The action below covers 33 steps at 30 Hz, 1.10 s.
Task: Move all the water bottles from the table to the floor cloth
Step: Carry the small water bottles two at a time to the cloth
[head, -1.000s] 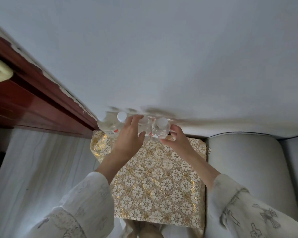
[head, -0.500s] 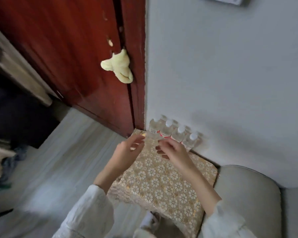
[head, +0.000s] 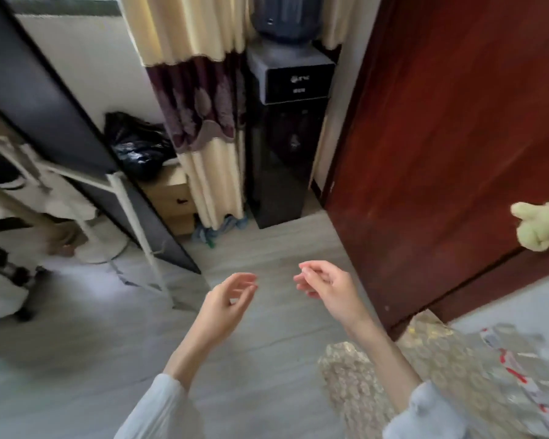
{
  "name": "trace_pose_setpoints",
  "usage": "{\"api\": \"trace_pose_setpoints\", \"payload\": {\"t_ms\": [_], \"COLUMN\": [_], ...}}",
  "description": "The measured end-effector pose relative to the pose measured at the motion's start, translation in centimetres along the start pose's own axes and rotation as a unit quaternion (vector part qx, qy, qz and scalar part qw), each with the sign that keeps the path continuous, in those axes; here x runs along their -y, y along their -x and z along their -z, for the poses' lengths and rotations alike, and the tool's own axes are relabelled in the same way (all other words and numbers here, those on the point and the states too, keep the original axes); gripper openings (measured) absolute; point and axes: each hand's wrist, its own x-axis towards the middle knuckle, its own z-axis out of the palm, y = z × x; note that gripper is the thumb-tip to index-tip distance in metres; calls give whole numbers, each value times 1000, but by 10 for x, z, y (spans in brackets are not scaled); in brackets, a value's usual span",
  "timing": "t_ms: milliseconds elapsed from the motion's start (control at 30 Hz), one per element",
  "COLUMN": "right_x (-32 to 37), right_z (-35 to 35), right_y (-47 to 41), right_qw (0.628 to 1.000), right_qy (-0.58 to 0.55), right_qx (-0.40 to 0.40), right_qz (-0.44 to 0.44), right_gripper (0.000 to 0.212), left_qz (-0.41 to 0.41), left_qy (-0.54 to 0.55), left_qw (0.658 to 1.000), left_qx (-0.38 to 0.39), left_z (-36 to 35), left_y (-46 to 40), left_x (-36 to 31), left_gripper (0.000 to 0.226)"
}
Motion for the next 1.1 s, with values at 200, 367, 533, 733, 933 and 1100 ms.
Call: {"api": "trace_pose_setpoints", "payload": {"t_ms": [200, 367, 533, 733, 933, 1100], "right_x": [56, 106, 142, 177, 225, 243], "right_z": [-194, -342, -477, -643, -799, -911], "right_y": [-18, -8, 25, 59, 92, 124], "right_qw": [979, 929, 857, 773, 702, 652], "right_qy": [42, 76, 98, 102, 106, 124], "right_qx": [189, 340, 478, 596, 670, 714], "right_qz": [64, 122, 165, 191, 217, 222], "right_gripper": [12, 11, 11, 10, 16, 16], "left_qz": [59, 100, 159, 214, 242, 275], "left_qy": [8, 23, 50, 46, 41, 57], "left_qw": [981, 934, 875, 795, 729, 680], "left_qx": [-186, -343, -456, -565, -638, -677], "left_z": [181, 291, 368, 474, 584, 648], "left_y": [68, 141, 218, 282, 324, 360], "left_x": [68, 103, 138, 181, 213, 250], "left_gripper": [14, 11, 14, 13, 13, 13]}}
